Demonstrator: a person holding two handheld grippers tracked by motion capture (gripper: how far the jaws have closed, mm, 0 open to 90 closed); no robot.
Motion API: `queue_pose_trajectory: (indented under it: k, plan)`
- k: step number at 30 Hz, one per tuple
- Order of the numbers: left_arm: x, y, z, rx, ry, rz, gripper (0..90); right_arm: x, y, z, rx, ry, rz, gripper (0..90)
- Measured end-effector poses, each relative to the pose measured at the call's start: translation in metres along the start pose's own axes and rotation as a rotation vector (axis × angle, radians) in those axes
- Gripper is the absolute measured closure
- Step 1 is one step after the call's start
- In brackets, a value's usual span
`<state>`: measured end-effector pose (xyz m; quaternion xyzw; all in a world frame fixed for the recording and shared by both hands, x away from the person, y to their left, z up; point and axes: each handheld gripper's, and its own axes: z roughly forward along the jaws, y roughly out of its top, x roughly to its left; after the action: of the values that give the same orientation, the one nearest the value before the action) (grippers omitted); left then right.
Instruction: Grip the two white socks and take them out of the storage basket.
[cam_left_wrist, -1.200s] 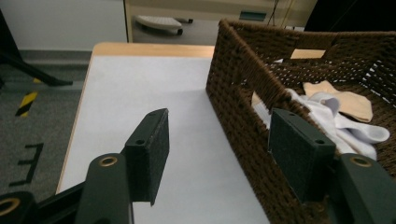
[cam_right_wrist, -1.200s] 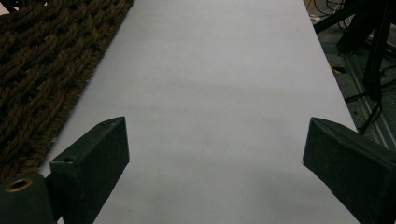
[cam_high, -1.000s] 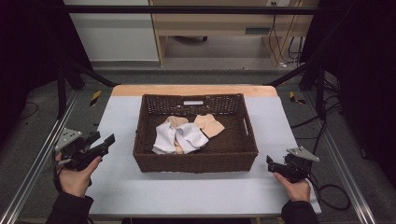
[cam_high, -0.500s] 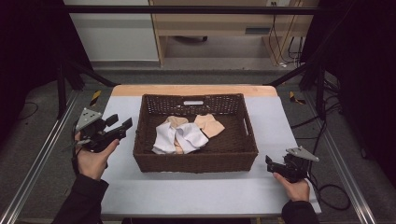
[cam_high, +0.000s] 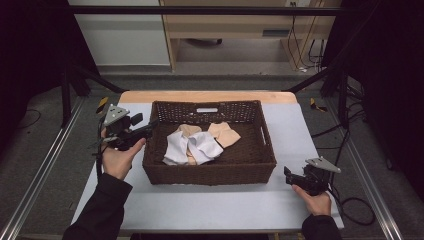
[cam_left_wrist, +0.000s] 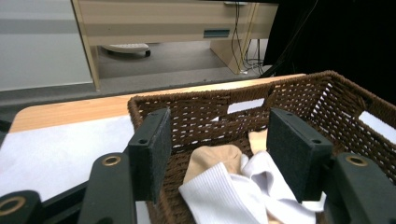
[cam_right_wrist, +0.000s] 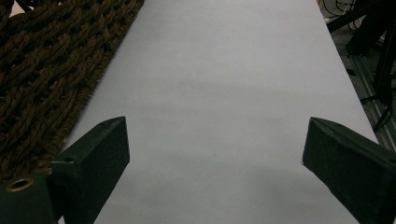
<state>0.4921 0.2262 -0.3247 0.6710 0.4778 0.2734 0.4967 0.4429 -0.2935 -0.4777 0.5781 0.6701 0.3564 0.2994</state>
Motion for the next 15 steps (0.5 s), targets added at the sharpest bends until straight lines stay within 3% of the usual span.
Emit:
queue_pose_trajectory:
  k: [15]
  plan:
    - [-0.015,0.001,0.046,0.025,0.014,0.023,42.9,0.001,0.000,0.001,0.010,-0.003,-0.004,7.7]
